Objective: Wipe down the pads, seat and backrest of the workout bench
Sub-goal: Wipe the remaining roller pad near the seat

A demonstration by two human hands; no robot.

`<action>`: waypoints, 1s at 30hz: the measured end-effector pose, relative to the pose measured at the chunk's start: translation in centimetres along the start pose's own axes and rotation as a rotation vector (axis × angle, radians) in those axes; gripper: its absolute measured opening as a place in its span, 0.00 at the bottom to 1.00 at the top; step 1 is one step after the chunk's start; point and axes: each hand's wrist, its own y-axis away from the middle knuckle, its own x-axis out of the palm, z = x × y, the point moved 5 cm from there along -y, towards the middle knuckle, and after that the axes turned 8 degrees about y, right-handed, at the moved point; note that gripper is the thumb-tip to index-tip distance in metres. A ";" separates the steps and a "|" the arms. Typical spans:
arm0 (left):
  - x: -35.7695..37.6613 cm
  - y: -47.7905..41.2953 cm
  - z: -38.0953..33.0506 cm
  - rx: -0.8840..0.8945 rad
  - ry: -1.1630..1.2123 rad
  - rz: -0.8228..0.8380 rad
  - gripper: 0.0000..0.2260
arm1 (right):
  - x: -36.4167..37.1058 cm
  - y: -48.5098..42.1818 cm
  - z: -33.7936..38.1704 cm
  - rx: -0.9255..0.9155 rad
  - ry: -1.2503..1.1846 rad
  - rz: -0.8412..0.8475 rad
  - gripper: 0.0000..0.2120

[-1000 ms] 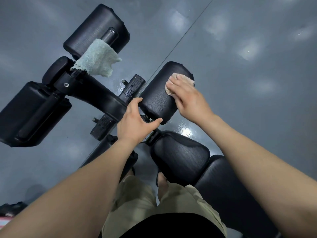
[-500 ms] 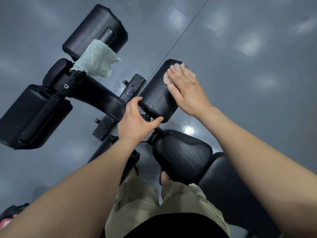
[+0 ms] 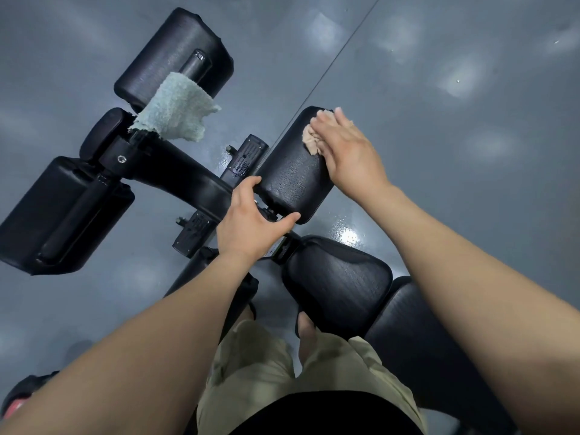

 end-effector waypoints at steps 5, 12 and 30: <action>0.0 -0.1 0.1 0.002 0.000 0.003 0.42 | 1.5 2.3 1.6 -0.045 -0.062 -0.094 0.21; 0.0 0.1 0.2 0.020 0.017 0.015 0.42 | 2.9 6.5 3.7 -0.170 -0.127 -0.045 0.22; -0.2 -0.3 2.0 -0.025 0.161 0.041 0.21 | 5.1 11.1 5.6 -0.272 -0.045 -0.103 0.20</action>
